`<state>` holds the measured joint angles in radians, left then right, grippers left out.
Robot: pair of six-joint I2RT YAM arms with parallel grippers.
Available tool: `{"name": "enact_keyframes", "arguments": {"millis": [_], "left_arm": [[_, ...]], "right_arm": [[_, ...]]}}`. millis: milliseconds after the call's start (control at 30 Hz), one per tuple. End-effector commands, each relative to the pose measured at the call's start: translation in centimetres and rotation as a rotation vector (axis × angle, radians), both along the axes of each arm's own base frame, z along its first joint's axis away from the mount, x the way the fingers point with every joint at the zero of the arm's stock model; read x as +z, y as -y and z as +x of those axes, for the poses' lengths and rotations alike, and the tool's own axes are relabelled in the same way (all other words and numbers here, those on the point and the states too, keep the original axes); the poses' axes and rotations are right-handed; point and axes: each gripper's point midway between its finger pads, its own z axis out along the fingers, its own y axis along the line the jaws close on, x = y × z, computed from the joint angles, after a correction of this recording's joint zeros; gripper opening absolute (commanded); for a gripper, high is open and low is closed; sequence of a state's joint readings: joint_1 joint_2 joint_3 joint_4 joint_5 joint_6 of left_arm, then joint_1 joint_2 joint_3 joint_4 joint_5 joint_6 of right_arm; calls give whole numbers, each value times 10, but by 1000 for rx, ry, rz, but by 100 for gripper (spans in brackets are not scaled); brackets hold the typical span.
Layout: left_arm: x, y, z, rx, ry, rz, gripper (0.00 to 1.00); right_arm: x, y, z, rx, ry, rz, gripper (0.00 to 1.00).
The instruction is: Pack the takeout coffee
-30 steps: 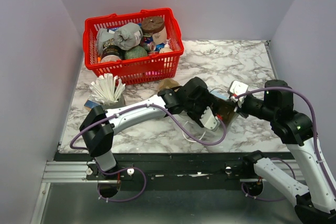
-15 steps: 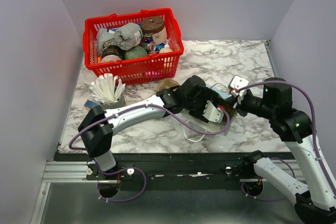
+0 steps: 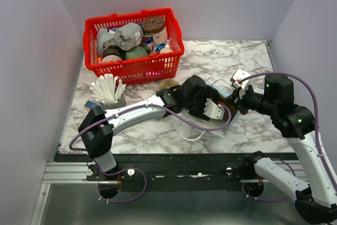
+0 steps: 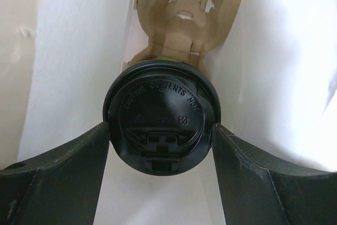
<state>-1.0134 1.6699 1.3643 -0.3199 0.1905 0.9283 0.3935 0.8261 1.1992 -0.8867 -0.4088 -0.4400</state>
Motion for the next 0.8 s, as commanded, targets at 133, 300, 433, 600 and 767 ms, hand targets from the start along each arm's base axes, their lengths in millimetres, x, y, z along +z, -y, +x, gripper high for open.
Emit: {"name": "enact_keyframes", "arguments": {"millis": [133, 300, 433, 600, 767], "left_arm": [[21, -4, -6, 14, -69, -58, 0], [35, -1, -15, -22, -92, -95, 0], [41, -2, -20, -39, -94, -113, 0], [44, -4, -23, -43, -100, -119, 0], [39, -7, -18, -26, -82, -84, 0]], "right_arm": [[11, -10, -10, 38, -11, 60, 0], [9, -10, -8, 38, -13, 58, 0], [9, -10, -8, 31, -11, 59, 0], [5, -9, -7, 28, -17, 56, 0], [4, -9, -9, 34, -17, 48, 1]]}}
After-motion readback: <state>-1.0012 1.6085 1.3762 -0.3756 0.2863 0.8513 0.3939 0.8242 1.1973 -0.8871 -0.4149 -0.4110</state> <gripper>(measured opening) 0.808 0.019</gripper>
